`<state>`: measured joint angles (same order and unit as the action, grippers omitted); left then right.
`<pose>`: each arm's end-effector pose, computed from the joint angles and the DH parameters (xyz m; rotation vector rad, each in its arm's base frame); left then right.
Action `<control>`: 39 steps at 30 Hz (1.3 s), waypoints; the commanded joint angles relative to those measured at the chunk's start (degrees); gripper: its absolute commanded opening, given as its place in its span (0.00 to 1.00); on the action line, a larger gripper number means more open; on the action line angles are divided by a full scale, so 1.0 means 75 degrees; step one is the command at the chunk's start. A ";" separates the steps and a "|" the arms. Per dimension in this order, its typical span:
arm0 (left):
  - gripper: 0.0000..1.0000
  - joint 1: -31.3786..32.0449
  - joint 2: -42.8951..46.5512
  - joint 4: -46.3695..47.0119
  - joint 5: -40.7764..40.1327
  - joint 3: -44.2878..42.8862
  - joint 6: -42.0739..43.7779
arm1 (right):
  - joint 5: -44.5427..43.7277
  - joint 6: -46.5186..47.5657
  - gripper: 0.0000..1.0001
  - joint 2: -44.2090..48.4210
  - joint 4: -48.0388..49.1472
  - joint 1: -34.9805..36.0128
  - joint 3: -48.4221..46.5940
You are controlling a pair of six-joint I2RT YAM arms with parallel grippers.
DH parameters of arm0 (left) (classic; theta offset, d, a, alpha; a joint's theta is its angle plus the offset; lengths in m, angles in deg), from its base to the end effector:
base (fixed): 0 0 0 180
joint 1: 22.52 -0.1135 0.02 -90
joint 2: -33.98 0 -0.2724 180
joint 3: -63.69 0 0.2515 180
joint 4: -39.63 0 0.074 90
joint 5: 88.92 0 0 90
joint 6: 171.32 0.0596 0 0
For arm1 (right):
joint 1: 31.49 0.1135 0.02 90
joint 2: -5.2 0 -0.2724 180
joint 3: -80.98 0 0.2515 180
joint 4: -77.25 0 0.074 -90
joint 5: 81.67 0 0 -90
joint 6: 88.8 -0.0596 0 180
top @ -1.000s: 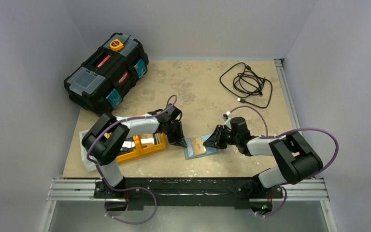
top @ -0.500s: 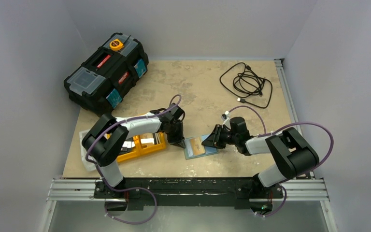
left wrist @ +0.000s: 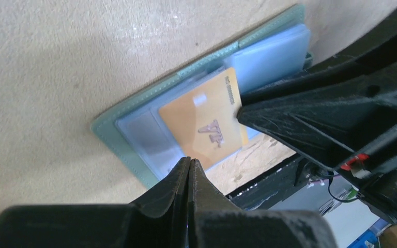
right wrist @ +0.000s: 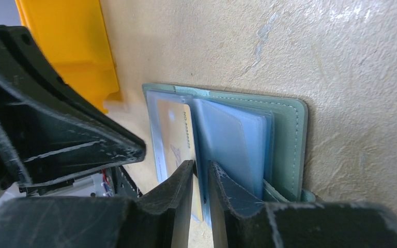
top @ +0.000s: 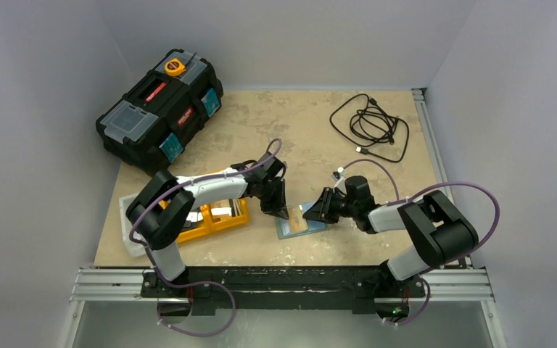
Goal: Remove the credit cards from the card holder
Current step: Remove the credit card from the card holder.
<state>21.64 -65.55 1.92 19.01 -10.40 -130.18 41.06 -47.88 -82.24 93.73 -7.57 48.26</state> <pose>0.2392 -0.2579 0.1575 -0.0099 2.9318 -0.8254 0.2160 0.1311 0.1035 0.1915 2.4487 1.2757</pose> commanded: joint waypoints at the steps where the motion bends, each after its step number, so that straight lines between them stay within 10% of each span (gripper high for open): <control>1: 0.00 0.0018 -0.0453 0.0470 0.0227 -0.0123 -0.0036 | -0.0176 0.0121 0.19 -0.0119 -0.0195 -0.0042 0.0132; 39: 0.00 -0.0203 -0.1005 -0.0782 -0.1028 0.0022 -0.0008 | -0.0608 0.0374 0.00 0.0708 -0.1070 -0.0254 0.0115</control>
<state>20.98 -71.19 1.47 19.56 -12.15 -131.93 39.29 -46.74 -77.96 87.52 -8.25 48.57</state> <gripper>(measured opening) 0.003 0.006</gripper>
